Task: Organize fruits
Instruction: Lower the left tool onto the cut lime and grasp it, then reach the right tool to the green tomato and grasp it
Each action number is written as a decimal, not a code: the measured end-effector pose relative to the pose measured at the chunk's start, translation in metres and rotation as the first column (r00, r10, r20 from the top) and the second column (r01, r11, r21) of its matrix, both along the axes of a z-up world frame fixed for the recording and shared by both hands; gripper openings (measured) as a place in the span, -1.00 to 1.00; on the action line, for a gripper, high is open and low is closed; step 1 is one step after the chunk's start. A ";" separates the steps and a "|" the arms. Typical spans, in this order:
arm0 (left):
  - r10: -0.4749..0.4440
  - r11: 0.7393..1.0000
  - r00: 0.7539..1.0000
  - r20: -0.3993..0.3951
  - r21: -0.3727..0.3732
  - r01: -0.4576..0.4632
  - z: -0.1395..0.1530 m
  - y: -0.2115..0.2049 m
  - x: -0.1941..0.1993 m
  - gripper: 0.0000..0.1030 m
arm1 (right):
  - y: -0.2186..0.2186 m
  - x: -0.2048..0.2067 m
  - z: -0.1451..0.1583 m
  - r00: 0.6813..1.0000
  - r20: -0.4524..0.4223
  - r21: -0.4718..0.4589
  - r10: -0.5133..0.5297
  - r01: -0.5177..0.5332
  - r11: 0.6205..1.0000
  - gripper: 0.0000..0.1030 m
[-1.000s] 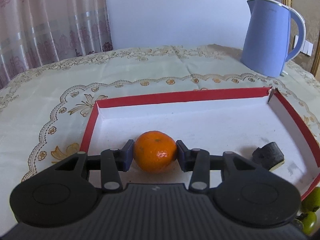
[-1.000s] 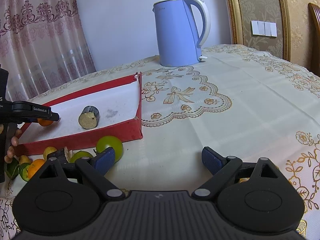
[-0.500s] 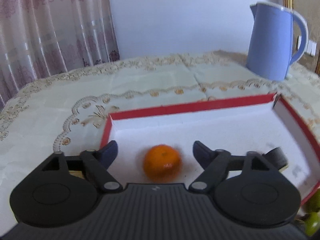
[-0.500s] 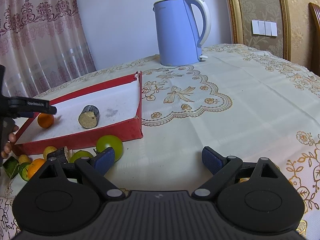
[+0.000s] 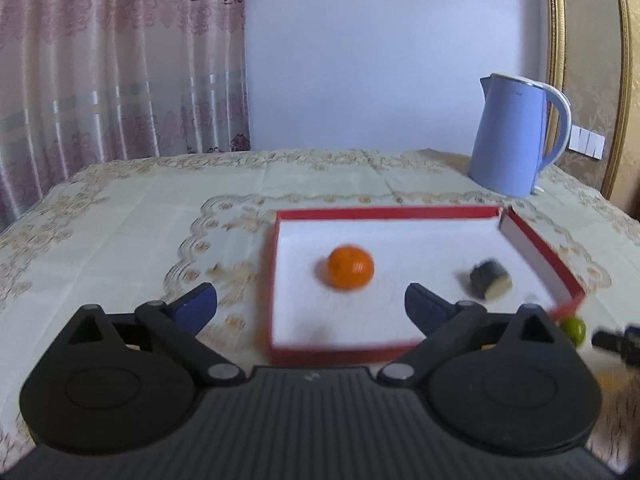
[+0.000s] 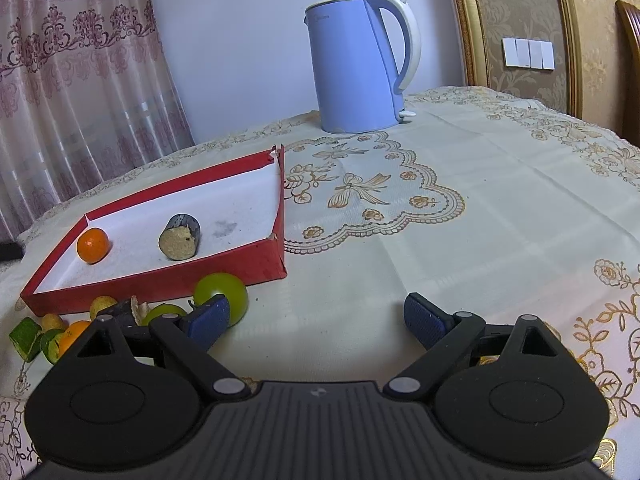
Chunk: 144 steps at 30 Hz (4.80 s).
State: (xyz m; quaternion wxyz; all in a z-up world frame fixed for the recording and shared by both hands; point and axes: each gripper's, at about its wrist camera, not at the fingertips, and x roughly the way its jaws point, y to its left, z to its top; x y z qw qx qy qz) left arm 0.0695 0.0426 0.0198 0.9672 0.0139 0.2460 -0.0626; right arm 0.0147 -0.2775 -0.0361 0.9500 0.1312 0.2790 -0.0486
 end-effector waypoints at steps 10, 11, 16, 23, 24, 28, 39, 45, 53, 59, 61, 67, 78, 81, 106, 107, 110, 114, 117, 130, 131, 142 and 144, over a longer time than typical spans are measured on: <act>-0.016 0.994 1.000 -0.006 0.105 0.017 -0.029 -0.001 -0.038 0.82 | 0.002 0.001 0.000 1.000 -0.007 -0.008 0.004 -0.004 1.000 0.87; -0.015 0.992 1.000 -0.002 0.122 0.015 -0.031 -0.002 -0.039 0.77 | 0.002 0.001 0.000 1.000 -0.008 -0.009 0.004 -0.004 1.000 0.87; -0.026 0.992 0.999 -0.033 0.121 0.030 -0.036 0.002 -0.035 0.69 | 0.002 0.001 0.000 1.000 -0.008 -0.008 0.004 -0.004 1.000 0.87; -0.040 0.993 0.996 -0.082 0.109 0.049 -0.045 0.002 -0.025 0.64 | 0.002 0.001 0.000 1.000 -0.009 -0.009 0.004 -0.005 1.000 0.87; -0.039 0.993 0.996 -0.084 0.108 0.048 -0.046 0.001 -0.023 0.64 | 0.002 0.001 0.000 1.000 -0.009 -0.010 0.005 -0.005 1.000 0.87; -0.042 0.992 0.995 -0.091 0.112 0.052 -0.049 0.001 -0.018 0.65 | 0.001 0.001 0.000 1.000 -0.009 -0.011 0.005 -0.005 1.000 0.87; -0.036 0.994 0.994 -0.103 0.102 0.047 -0.051 0.002 -0.009 0.58 | 0.002 0.001 0.000 1.000 -0.014 -0.017 0.006 -0.006 1.000 0.88; -0.043 0.996 0.991 -0.128 0.066 0.052 -0.054 0.005 -0.006 0.31 | 0.003 0.001 0.000 1.000 -0.018 -0.022 0.006 -0.006 1.000 0.88; -0.125 0.989 0.986 -0.109 0.065 0.133 -0.055 -0.007 -0.015 -0.40 | 0.003 0.001 0.000 1.000 -0.019 -0.021 0.006 -0.006 1.000 0.88; -0.117 0.992 0.988 -0.103 0.034 0.121 -0.053 -0.003 -0.016 -0.41 | 0.003 0.002 0.000 1.000 -0.019 -0.021 0.006 -0.006 1.000 0.88; -0.106 0.994 0.990 -0.094 0.031 0.109 -0.053 -0.001 -0.018 -0.41 | 0.003 0.001 0.000 1.000 -0.019 -0.022 0.006 -0.006 1.000 0.88; -0.081 0.997 0.992 -0.096 -0.022 0.079 -0.052 0.011 -0.018 -0.41 | 0.003 0.002 0.000 1.000 -0.020 -0.022 0.006 -0.006 1.000 0.88; -0.081 0.993 0.989 -0.123 -0.099 0.069 -0.052 0.027 -0.019 -0.42 | 0.004 0.002 0.000 1.000 -0.025 -0.031 0.006 -0.007 1.000 0.89; -0.070 0.997 0.991 -0.116 -0.029 0.067 -0.053 0.016 -0.019 -0.42 | 0.004 0.003 0.000 1.000 -0.027 -0.033 0.006 -0.007 0.999 0.89; -0.067 0.998 0.991 -0.113 -0.009 0.067 -0.056 0.013 -0.018 -0.41 | 0.039 -0.002 0.013 0.990 0.018 -0.252 0.142 -0.133 0.959 0.82; -0.067 0.998 0.991 -0.113 -0.008 0.067 -0.056 0.014 -0.018 -0.41 | 0.040 0.003 0.012 0.989 0.005 -0.257 0.145 -0.139 0.956 0.78; -0.070 0.998 0.991 -0.113 -0.012 0.069 -0.056 0.014 -0.018 -0.40 | 0.039 0.017 0.007 0.984 -0.033 -0.228 0.176 -0.179 0.957 0.57; -0.076 0.997 0.991 -0.114 -0.016 0.074 -0.056 0.015 -0.018 -0.38 | 0.041 0.026 0.007 0.979 -0.027 -0.230 0.200 -0.200 0.952 0.57; -0.076 0.997 0.991 -0.114 -0.016 0.075 -0.056 0.015 -0.018 -0.38 | 0.048 0.032 0.006 0.973 -0.029 -0.262 0.229 -0.229 0.937 0.40; -0.088 0.996 0.989 -0.115 -0.026 0.085 -0.056 0.014 -0.018 -0.29 | 0.049 0.042 0.006 0.965 -0.039 -0.204 0.258 -0.260 0.944 -0.06; -0.089 0.996 0.989 -0.115 -0.026 0.086 -0.056 0.014 -0.018 -0.29 | 0.049 0.042 0.005 0.966 -0.039 -0.202 0.257 -0.260 0.944 -0.11; -0.088 0.996 0.989 -0.115 -0.024 0.086 -0.056 0.014 -0.018 -0.29 | 0.050 0.039 0.005 0.967 -0.042 -0.181 0.250 -0.254 0.950 -0.35; -0.088 0.996 0.989 -0.115 -0.024 0.086 -0.056 0.013 -0.018 -0.29 | 0.050 0.038 0.005 0.969 -0.044 -0.185 0.242 -0.246 0.951 -0.35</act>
